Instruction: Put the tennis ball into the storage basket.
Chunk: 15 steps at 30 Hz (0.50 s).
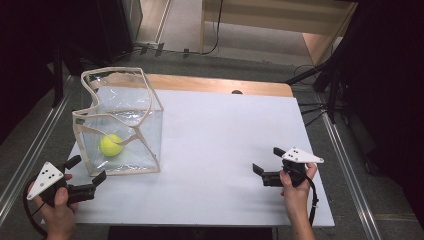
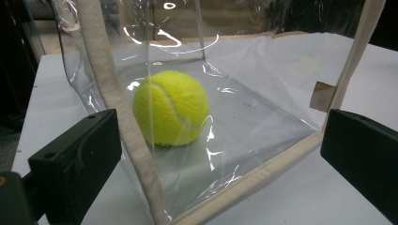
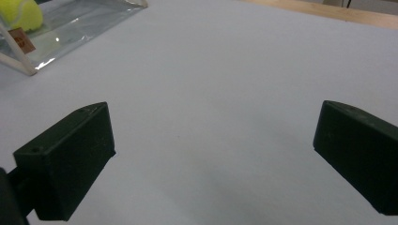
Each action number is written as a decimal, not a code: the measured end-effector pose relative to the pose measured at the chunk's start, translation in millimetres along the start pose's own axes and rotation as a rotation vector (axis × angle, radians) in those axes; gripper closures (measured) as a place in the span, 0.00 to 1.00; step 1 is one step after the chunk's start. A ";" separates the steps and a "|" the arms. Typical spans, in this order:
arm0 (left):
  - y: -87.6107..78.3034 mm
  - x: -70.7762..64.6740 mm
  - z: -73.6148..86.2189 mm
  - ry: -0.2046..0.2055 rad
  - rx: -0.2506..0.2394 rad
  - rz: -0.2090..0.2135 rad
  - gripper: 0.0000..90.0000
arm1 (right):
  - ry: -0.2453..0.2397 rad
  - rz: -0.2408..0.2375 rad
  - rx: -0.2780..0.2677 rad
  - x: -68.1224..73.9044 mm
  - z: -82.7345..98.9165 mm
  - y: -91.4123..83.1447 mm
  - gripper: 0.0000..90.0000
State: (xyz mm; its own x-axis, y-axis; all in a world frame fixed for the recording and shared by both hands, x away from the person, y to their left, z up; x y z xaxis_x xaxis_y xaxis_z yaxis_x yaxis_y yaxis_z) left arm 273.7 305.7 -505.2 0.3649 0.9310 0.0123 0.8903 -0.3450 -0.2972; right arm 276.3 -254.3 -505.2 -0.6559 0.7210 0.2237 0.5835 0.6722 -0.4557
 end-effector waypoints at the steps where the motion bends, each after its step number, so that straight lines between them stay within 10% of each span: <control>1: 0.0 0.0 0.0 0.000 0.000 0.000 0.00 | -0.003 0.005 -0.005 -1.6 1.0 -1.5 0.00; 15: -0.2 0.2 0.0 0.002 -0.002 -0.003 0.00 | 0.049 0.056 -0.045 -18.9 18.7 -27.7 0.00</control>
State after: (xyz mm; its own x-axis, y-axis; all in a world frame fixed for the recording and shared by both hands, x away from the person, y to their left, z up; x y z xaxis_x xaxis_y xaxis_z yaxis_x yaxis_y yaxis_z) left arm 273.6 306.0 -505.2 0.3628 0.9318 0.0152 0.8919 -0.3424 -0.2955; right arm 263.5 -289.8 -512.8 -0.5978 0.7645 0.2411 0.6403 0.6364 -0.4302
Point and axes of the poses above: each handheld gripper's, and its own axes: y roughly forward along the jaws, z roughly out of its underside, x roughly to its left, the point moved 5 cm from there along y, roughly forward along the jaws, and after that the axes turned 12 degrees about -z, right-handed, at the moved point
